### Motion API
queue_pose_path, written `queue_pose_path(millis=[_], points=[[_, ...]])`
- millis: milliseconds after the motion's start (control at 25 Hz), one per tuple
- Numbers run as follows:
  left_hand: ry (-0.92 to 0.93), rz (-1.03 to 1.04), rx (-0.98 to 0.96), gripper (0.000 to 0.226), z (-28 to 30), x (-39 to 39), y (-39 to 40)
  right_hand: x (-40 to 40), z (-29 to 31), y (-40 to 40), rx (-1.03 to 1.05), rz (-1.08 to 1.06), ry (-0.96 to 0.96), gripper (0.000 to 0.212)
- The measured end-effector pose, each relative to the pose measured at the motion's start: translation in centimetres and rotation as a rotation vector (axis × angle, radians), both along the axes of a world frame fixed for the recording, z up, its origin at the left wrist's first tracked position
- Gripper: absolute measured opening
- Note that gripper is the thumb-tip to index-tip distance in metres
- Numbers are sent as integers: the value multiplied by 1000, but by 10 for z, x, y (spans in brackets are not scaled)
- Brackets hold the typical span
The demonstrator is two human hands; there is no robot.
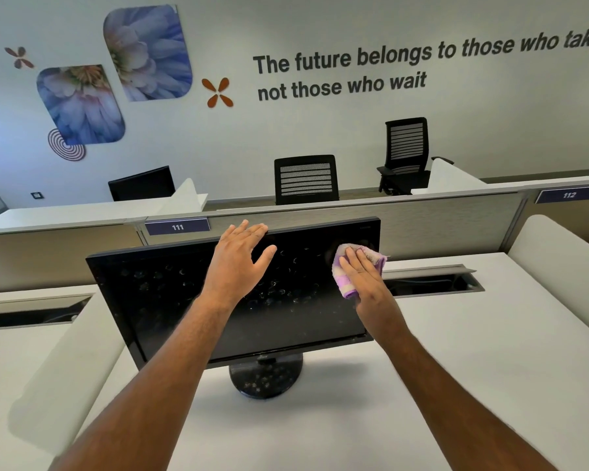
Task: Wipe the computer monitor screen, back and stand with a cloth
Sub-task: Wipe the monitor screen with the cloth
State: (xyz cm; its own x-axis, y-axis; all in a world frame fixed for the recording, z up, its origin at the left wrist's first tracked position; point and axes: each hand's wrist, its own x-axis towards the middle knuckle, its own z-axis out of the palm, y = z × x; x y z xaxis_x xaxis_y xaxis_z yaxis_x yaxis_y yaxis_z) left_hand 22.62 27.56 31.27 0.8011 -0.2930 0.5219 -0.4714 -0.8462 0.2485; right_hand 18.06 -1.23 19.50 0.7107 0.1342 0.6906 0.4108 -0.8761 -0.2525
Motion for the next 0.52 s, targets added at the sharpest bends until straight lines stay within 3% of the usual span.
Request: queue_pose_path(millis=[160, 280, 520], points=[[-4, 10, 23, 58, -1, 1, -1, 10, 23, 19, -100, 36, -51, 78], [-10, 13, 31, 56, 0, 2, 0, 7, 8, 31, -194, 44, -17, 84], [-18, 9, 27, 55, -2, 4, 0, 11, 21, 27, -221, 52, -25, 83]])
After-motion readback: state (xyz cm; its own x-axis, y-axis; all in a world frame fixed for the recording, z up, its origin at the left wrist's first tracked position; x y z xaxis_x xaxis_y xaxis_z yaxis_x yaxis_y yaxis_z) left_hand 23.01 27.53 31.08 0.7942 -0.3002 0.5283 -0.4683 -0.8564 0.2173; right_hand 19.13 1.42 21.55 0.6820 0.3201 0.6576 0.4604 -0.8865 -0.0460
